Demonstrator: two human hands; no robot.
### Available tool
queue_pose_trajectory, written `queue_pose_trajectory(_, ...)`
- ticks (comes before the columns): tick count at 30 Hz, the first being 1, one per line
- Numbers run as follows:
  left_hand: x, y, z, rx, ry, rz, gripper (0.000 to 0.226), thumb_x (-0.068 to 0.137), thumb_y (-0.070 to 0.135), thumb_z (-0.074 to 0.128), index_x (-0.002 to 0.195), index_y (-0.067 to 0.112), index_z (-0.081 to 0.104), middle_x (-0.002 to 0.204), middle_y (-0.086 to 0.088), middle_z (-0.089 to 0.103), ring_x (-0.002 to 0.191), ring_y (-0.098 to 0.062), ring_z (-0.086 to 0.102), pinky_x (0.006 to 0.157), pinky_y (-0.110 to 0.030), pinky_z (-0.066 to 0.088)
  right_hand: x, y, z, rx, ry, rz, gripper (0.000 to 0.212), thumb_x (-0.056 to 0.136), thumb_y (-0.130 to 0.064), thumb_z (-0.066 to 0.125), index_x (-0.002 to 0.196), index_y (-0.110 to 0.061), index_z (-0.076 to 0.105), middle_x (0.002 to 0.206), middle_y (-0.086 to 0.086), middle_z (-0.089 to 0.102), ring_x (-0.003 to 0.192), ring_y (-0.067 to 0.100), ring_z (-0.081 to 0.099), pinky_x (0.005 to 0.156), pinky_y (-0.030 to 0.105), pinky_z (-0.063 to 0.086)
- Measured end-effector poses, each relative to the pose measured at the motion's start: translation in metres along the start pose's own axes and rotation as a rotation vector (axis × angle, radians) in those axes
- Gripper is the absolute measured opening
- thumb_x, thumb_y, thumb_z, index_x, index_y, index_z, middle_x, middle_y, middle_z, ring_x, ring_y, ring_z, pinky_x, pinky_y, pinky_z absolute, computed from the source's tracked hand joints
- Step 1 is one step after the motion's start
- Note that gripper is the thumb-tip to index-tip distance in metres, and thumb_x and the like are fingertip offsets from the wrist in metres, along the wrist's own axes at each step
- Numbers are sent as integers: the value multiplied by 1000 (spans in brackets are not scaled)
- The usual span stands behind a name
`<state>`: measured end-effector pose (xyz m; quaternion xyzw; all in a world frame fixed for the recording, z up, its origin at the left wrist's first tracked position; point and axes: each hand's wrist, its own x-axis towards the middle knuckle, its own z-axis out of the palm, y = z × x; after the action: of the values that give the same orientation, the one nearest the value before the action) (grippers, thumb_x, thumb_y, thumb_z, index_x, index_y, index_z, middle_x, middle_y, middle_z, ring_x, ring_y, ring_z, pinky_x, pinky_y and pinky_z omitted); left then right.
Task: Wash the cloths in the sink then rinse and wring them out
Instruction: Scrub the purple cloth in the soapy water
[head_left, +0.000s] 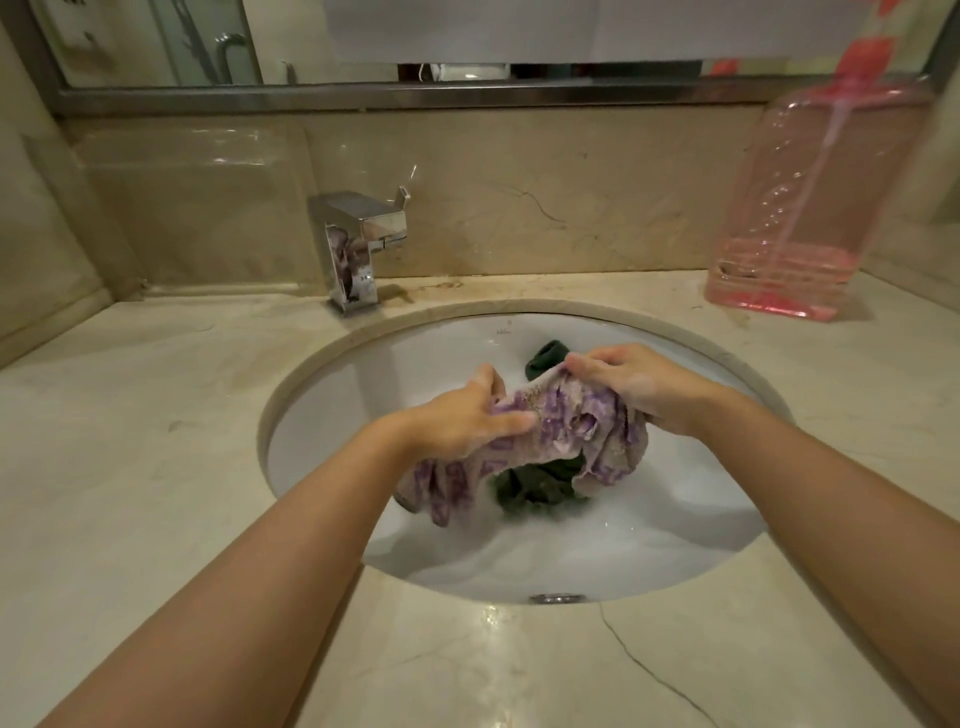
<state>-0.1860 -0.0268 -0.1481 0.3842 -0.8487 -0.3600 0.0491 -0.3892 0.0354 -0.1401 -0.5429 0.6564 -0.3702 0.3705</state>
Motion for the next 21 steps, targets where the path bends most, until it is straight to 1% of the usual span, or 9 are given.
queue_pose_trajectory(2, 2, 3, -2, -37, 85, 114, 19, 102, 37, 40, 99, 19, 44, 100, -6, 57, 95, -25, 57, 94, -53, 46, 0, -1, 0, 140, -14, 60, 33, 95, -39, 54, 101, -8, 64, 99, 12, 72, 88, 21, 69, 77, 29, 55)
queue_pose_trajectory(4, 1, 6, -3, -143, 133, 178, 25, 105, 29, 35, 89, 18, 51, 91, -2, 56, 89, -22, 55, 96, -54, 44, 1, -3, 2, 209, 33, 64, 26, 98, -35, 51, 99, -11, 62, 99, 12, 72, 94, 25, 68, 82, 32, 54)
queue_pose_trajectory(7, -1, 13, -2, -264, 222, 183, 39, 105, 32, 36, 91, 1, 56, 94, -16, 60, 92, -30, 58, 95, -54, 45, 4, -10, 16, 63, 256, -24, 32, 100, -31, 49, 101, -2, 64, 94, 15, 69, 92, 28, 65, 80, 31, 47)
queue_pose_trajectory(10, 1, 22, 1, -429, 377, 79, 48, 102, 45, 34, 87, 10, 65, 97, -11, 68, 96, -26, 63, 96, -46, 46, 3, -18, 26, -276, 556, -226, 29, 97, -35, 53, 81, -11, 61, 73, 3, 60, 75, 22, 56, 66, 35, 42)
queue_pose_trajectory(13, 7, 30, 7, -541, 545, -39, 48, 100, 43, 40, 87, 9, 72, 86, -5, 71, 90, -22, 65, 88, -36, 47, -12, -33, 49, -429, 692, -480, 34, 94, -36, 57, 67, -19, 45, 58, -7, 41, 60, 18, 43, 51, 29, 30)
queue_pose_trajectory(16, 0, 41, 11, -230, 643, -24, 32, 101, 20, 42, 70, 16, 51, 69, 5, 52, 86, -26, 59, 77, -32, 44, -21, -41, 80, -535, 755, -767, 29, 96, -34, 51, 71, -21, 43, 64, -7, 40, 55, 14, 36, 49, 27, 21)
queue_pose_trajectory(18, 0, 45, 14, -50, 716, 50, 13, 99, 17, 45, 89, 16, 53, 82, 5, 55, 94, -24, 57, 71, -24, 35, -7, -45, 78, -465, 739, -602, 30, 99, -32, 47, 71, -21, 42, 68, -1, 46, 60, 21, 43, 54, 33, 27)
queue_pose_trajectory(20, 1, 49, 20, 34, 726, 49, 23, 99, 19, 46, 119, 11, 53, 107, -5, 63, 106, -26, 57, 76, -25, 36, 2, -40, 69, -390, 634, -330, 36, 101, -32, 44, 69, -15, 45, 68, 1, 52, 71, 28, 51, 57, 35, 29)
queue_pose_trajectory(21, 3, 48, 21, 35, 738, 43, 25, 101, 22, 42, 120, 12, 54, 109, -5, 63, 105, -26, 58, 73, -24, 37, -1, -37, 68, -349, 630, -352, 37, 100, -31, 45, 69, -13, 48, 66, 1, 53, 70, 28, 52, 58, 36, 31)
